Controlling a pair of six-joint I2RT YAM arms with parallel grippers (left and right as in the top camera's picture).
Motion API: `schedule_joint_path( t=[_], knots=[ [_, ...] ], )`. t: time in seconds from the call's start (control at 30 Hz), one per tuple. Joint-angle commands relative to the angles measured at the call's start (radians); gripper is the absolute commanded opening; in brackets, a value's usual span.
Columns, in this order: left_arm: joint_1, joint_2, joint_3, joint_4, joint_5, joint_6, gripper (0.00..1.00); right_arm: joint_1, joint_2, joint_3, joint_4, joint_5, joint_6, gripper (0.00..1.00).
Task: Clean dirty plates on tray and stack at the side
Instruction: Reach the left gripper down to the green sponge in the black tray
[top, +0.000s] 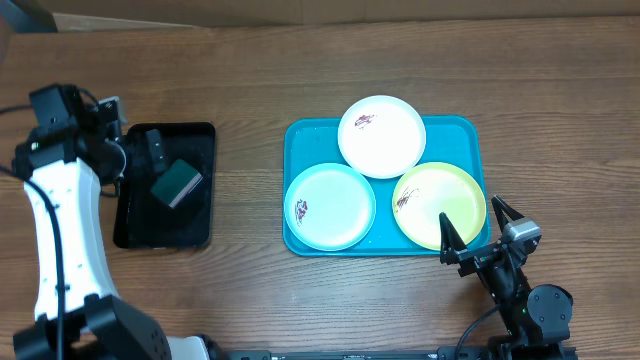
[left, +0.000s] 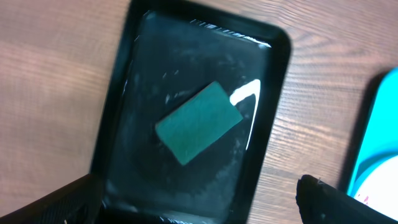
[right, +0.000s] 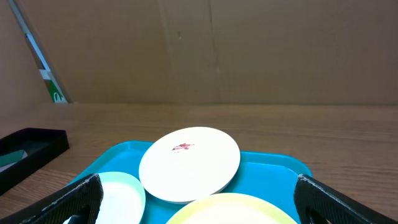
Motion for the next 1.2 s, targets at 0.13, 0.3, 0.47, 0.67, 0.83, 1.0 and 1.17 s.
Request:
schedule_joint_path(
  t=[0.13,0.3,0.47,0.67,0.83,1.0,1.17],
  knots=[
    [-0.06,0.135,0.03,0.001,-0.02,0.329,1.0,0.002,-0.006,-0.01,0.005,-0.004,0.007,1.0],
    [-0.056,0.224,0.03,0.038,-0.259,0.338,1.0,0.002,-0.006,-0.01,0.005,-0.004,0.007,1.0],
    [-0.056,0.283,0.03,0.051,-0.217,0.484,0.9,0.002,-0.006,-0.01,0.005,-0.004,0.007,1.0],
    [-0.057,0.336,0.03,0.04,-0.063,0.679,1.0,0.002,-0.006,-0.01,0.005,-0.004,0.007,1.0],
    [-0.058,0.386,0.03,0.033,-0.062,0.79,0.93,0.002,-0.006,-0.01,0.005,-0.004,0.006,1.0],
    [-0.059,0.429,0.03,0.048,-0.068,0.807,0.9,0.002,-0.006,-0.01,0.005,-0.004,0.006,1.0],
    [-0.059,0.475,0.03,0.065,-0.059,0.809,0.88,0.002,-0.006,-0.01,0.005,-0.004,0.007,1.0]
  ],
)
